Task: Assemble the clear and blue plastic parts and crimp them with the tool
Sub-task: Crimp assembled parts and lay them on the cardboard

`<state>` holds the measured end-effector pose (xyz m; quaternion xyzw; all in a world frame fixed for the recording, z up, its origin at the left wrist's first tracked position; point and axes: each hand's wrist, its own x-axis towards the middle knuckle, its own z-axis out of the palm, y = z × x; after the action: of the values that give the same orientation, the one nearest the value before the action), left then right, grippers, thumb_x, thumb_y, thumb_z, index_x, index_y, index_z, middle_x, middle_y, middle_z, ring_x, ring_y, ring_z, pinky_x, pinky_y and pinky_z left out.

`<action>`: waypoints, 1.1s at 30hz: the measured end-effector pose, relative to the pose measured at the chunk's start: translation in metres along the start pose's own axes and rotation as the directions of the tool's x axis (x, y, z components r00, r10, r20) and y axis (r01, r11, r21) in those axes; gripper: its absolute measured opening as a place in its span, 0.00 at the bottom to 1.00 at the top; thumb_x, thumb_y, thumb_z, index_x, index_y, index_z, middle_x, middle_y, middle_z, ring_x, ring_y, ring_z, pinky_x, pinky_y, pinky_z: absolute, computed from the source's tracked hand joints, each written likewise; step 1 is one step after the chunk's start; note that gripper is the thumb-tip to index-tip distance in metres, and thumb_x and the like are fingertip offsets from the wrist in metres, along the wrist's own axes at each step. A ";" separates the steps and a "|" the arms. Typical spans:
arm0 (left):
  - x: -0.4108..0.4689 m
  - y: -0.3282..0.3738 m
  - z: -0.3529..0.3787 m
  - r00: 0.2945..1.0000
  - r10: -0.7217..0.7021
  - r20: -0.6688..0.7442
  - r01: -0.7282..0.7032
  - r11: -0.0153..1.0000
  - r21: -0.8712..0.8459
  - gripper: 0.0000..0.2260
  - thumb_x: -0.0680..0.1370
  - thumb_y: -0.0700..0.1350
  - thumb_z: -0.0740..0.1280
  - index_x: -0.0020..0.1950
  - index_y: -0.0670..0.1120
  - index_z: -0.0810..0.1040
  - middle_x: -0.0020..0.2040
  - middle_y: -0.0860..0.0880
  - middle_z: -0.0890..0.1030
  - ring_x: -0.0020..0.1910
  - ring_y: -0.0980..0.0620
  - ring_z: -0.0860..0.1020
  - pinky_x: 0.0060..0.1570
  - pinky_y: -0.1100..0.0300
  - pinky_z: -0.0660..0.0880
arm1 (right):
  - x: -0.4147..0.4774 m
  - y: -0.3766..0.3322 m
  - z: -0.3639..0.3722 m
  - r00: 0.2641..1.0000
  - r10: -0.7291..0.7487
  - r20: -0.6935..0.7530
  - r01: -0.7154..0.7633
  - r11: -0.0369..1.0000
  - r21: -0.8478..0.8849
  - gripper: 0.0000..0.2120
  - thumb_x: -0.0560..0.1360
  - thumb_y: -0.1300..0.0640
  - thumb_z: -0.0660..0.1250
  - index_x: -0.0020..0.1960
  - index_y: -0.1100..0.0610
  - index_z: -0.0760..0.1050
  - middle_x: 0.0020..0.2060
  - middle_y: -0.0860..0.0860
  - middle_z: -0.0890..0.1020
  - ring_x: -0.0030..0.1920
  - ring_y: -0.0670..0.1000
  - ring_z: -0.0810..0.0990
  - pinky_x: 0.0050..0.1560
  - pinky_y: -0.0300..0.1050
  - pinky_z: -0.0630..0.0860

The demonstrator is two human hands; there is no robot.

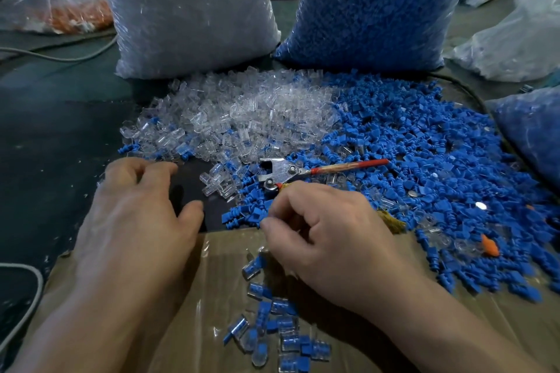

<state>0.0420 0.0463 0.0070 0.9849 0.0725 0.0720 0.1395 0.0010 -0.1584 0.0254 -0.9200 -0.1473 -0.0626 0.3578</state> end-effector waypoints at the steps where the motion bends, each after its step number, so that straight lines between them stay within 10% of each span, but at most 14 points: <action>1: 0.000 0.000 -0.001 1.000 -0.010 0.006 0.010 1.000 0.027 0.27 0.74 0.57 0.69 0.72 0.50 0.73 0.67 0.45 0.70 0.65 0.39 0.73 0.59 0.42 0.75 | 0.000 -0.002 0.002 0.999 -0.036 0.031 0.035 0.999 0.012 0.12 0.74 0.44 0.61 0.39 0.50 0.73 0.32 0.44 0.77 0.36 0.45 0.76 0.34 0.41 0.73; 11: -0.008 0.010 0.003 0.967 0.249 0.050 -0.237 0.956 -0.172 0.15 0.76 0.46 0.70 0.63 0.53 0.79 0.54 0.58 0.72 0.49 0.53 0.76 0.48 0.56 0.71 | -0.001 -0.004 0.002 0.914 -0.267 0.304 0.294 0.955 -0.045 0.09 0.72 0.52 0.69 0.38 0.55 0.74 0.33 0.47 0.74 0.36 0.49 0.72 0.37 0.50 0.70; 17: -0.003 0.005 0.005 0.976 0.219 0.021 -0.214 0.966 -0.145 0.12 0.78 0.46 0.69 0.60 0.57 0.80 0.50 0.59 0.73 0.48 0.54 0.75 0.44 0.56 0.71 | -0.003 0.002 -0.006 0.986 0.066 0.153 -0.100 0.969 0.227 0.10 0.70 0.45 0.66 0.39 0.51 0.76 0.36 0.46 0.82 0.36 0.45 0.81 0.35 0.48 0.80; 22: -0.006 0.008 0.004 0.982 0.183 -0.039 -0.186 0.930 -0.315 0.07 0.78 0.49 0.68 0.53 0.61 0.78 0.45 0.64 0.74 0.44 0.62 0.75 0.39 0.65 0.67 | -0.001 0.009 -0.007 0.918 0.280 0.280 -0.395 0.608 0.689 0.06 0.72 0.56 0.71 0.38 0.55 0.77 0.33 0.55 0.84 0.33 0.54 0.83 0.34 0.49 0.79; 25: -0.012 0.013 0.002 0.996 0.086 -0.037 -0.091 0.809 -0.581 0.06 0.76 0.51 0.69 0.48 0.63 0.78 0.43 0.61 0.81 0.43 0.65 0.78 0.39 0.63 0.73 | 0.002 0.011 -0.003 0.909 0.296 0.295 -0.395 0.379 0.837 0.05 0.71 0.59 0.70 0.38 0.54 0.76 0.32 0.57 0.81 0.31 0.57 0.78 0.30 0.47 0.75; 33: -0.025 0.038 -0.001 0.940 0.139 0.312 0.291 0.148 -0.945 0.07 0.65 0.44 0.72 0.40 0.54 0.84 0.38 0.45 0.84 0.32 0.52 0.82 0.31 0.59 0.81 | 0.005 0.013 -0.002 0.933 0.276 0.230 -0.339 0.466 0.818 0.04 0.75 0.54 0.67 0.44 0.50 0.81 0.33 0.49 0.80 0.29 0.49 0.77 0.27 0.40 0.73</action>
<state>0.0221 0.0059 0.0158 0.6454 0.0343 -0.0697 0.7598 0.0105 -0.1682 0.0197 -0.6421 -0.0029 0.1120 0.7584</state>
